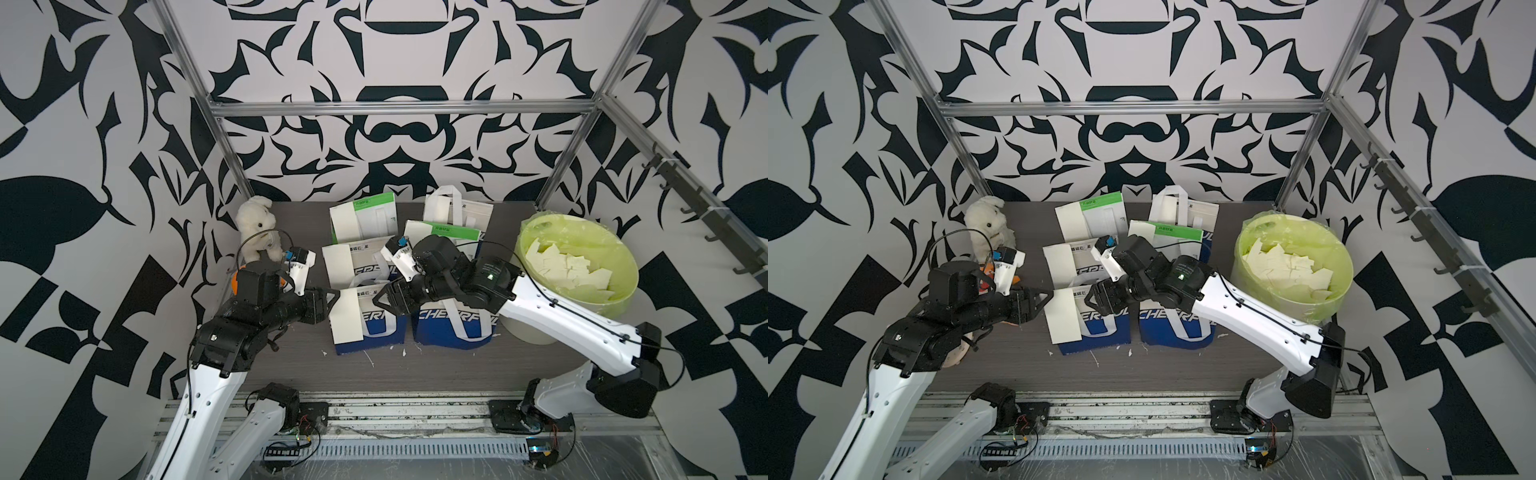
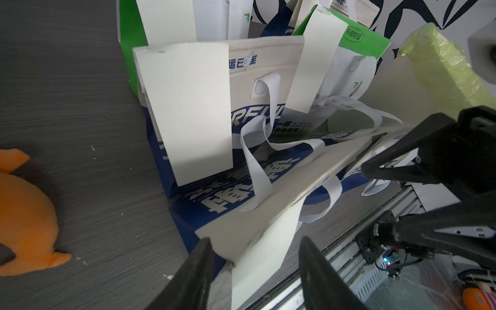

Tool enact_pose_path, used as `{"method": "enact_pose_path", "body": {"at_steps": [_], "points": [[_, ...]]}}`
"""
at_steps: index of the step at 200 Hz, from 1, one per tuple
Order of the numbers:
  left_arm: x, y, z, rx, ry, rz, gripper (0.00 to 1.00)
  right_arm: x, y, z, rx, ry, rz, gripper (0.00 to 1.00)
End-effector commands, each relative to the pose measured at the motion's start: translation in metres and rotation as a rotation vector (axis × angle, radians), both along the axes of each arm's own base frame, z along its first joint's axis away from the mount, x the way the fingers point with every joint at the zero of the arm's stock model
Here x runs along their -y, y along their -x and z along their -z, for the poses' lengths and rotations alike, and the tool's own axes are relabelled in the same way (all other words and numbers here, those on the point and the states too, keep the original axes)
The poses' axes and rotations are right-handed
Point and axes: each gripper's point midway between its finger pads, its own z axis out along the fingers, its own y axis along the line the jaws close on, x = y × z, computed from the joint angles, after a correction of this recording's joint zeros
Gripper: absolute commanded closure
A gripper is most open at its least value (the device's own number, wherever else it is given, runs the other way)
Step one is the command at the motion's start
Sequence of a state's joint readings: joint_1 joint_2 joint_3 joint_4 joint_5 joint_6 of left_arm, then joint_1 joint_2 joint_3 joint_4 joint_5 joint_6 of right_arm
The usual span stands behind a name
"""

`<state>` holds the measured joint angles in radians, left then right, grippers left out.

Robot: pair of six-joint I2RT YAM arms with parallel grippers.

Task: Shred takeout receipts and throw away
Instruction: Tear off the takeout receipt from the takeout bag.

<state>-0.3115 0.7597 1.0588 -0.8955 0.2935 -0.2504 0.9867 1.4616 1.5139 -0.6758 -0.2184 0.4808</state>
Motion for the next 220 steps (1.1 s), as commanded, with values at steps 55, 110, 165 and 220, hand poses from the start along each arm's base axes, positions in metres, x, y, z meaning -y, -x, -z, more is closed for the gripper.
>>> {"method": "enact_pose_path", "body": {"at_steps": [55,110,165,220], "points": [[0.013,-0.007,0.024,-0.086,0.046,0.03,0.77,-0.031,-0.019,-0.023,0.068,-0.139,0.016,0.41],[0.02,-0.007,0.025,-0.067,0.105,0.042,0.94,-0.049,-0.025,-0.007,0.036,-0.121,-0.009,0.43],[0.022,-0.009,0.03,-0.077,0.114,0.047,0.98,-0.059,-0.028,-0.006,0.03,-0.125,-0.022,0.52],[0.022,-0.01,0.029,-0.065,0.113,0.045,1.0,-0.059,-0.03,-0.014,0.057,-0.099,-0.028,0.56]]}}
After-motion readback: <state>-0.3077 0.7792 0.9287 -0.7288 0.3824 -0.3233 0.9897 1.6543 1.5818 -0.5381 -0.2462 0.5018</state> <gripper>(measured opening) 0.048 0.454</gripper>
